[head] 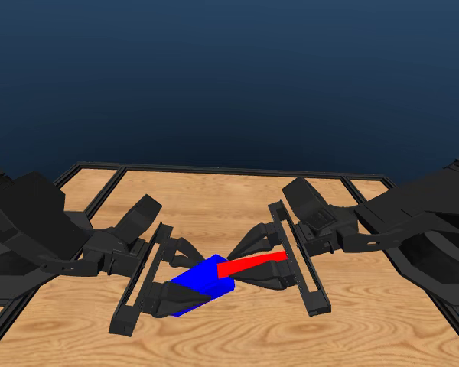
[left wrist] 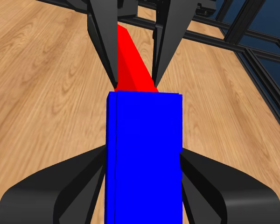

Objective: Insert peg into socket

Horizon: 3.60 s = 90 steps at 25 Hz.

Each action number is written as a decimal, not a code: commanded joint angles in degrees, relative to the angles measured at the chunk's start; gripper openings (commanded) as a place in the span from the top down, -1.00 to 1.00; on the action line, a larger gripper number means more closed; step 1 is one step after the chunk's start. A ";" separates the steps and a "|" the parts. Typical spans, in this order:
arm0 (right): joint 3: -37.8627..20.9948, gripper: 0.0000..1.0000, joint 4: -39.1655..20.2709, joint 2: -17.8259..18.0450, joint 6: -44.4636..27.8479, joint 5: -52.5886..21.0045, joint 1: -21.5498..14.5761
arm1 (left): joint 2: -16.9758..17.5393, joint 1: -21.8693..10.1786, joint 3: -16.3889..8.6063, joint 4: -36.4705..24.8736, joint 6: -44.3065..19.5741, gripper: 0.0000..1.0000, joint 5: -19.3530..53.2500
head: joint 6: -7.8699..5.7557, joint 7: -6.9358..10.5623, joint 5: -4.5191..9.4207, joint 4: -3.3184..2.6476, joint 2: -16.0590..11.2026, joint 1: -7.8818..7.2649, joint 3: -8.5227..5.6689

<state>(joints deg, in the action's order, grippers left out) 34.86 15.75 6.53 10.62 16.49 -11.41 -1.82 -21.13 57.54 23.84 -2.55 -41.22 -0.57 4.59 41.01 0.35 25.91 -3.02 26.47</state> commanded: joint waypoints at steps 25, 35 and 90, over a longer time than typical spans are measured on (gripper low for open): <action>-19.32 -1.00 -32.27 4.13 -29.85 -43.87 -2.41 | -1.32 1.05 -2.12 -1.18 -2.68 1.00 -0.64 | -1.04 -0.80 -0.43 -0.03 -0.16 -0.60 -0.88; -10.51 -1.00 -34.99 -1.11 -41.54 -45.03 -2.67 | -1.13 1.28 -2.53 -2.13 -4.15 1.00 0.69 | -0.79 -1.41 -0.92 -0.09 -0.08 -0.03 -1.02; -12.41 1.00 -26.13 6.22 -33.27 -28.19 -1.32 | -1.37 1.01 -1.87 -2.54 -4.75 1.00 1.44 | -0.11 -0.56 -1.68 -0.13 0.05 0.60 -1.20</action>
<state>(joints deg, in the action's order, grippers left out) 22.35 -10.57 14.27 -22.67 -14.55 -13.93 -3.97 -20.42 56.44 21.43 -7.68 -37.16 -0.70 3.99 40.07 0.18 25.70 -2.27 26.30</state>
